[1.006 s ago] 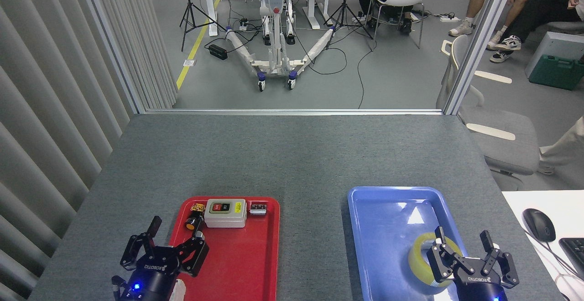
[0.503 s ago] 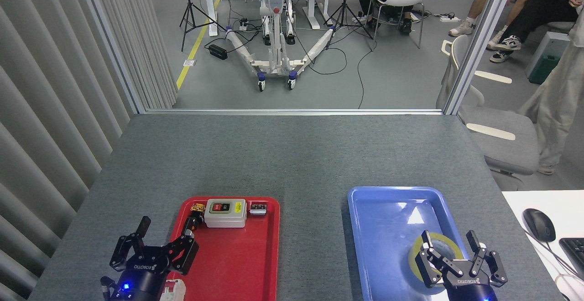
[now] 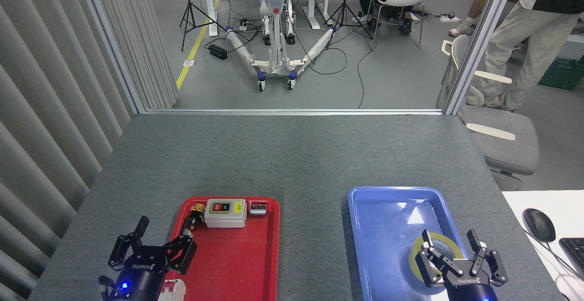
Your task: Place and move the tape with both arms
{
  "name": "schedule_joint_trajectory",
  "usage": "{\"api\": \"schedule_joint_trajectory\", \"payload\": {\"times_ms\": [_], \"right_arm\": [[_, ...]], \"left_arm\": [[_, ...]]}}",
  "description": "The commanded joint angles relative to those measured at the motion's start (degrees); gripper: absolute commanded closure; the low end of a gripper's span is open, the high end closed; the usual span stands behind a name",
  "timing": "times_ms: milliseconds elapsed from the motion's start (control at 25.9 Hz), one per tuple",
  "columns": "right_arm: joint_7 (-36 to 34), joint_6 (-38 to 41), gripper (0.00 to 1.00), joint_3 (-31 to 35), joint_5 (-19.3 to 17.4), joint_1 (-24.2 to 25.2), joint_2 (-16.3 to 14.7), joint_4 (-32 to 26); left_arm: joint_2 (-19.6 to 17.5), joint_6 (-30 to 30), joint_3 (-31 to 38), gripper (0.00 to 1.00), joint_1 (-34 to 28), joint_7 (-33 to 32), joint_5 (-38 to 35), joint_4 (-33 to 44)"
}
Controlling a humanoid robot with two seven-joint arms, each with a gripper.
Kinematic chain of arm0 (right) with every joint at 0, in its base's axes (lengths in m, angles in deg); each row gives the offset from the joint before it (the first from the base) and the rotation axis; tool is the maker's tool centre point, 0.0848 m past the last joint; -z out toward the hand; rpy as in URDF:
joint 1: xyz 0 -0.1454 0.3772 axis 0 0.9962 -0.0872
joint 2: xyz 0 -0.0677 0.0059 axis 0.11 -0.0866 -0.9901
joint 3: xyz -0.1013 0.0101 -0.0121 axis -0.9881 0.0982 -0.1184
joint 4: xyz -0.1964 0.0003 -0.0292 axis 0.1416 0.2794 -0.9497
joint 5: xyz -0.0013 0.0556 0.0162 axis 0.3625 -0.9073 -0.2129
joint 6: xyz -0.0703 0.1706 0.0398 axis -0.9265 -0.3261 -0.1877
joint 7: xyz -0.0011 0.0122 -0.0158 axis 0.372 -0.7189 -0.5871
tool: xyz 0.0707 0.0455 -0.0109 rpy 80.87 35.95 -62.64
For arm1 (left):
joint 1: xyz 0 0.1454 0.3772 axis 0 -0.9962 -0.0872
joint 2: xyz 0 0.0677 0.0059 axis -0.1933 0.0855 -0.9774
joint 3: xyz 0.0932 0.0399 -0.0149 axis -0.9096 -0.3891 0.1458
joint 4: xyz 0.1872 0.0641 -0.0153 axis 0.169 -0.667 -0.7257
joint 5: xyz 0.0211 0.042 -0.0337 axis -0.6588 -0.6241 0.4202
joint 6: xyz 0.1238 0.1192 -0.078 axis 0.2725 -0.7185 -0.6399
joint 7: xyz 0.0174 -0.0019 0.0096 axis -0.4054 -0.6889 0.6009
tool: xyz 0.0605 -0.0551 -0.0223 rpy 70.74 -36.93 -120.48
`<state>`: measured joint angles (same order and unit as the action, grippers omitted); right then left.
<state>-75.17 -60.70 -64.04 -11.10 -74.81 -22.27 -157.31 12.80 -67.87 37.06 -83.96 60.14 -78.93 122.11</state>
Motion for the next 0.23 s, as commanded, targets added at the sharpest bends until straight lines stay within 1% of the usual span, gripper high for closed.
{"api": "schedule_joint_trajectory", "payload": {"times_ms": [0,193], "right_arm": [[-0.2,0.0,0.0,0.0,0.0,0.0,0.1,0.0],[-0.3,0.0,0.0,0.1,0.0,0.0,0.0,-0.1]], "left_arm": [[0.0,0.0,0.0,0.0,0.0,0.0,0.0,0.0],[0.0,0.1,0.0,0.0,0.0,0.2,0.0,0.0]]}}
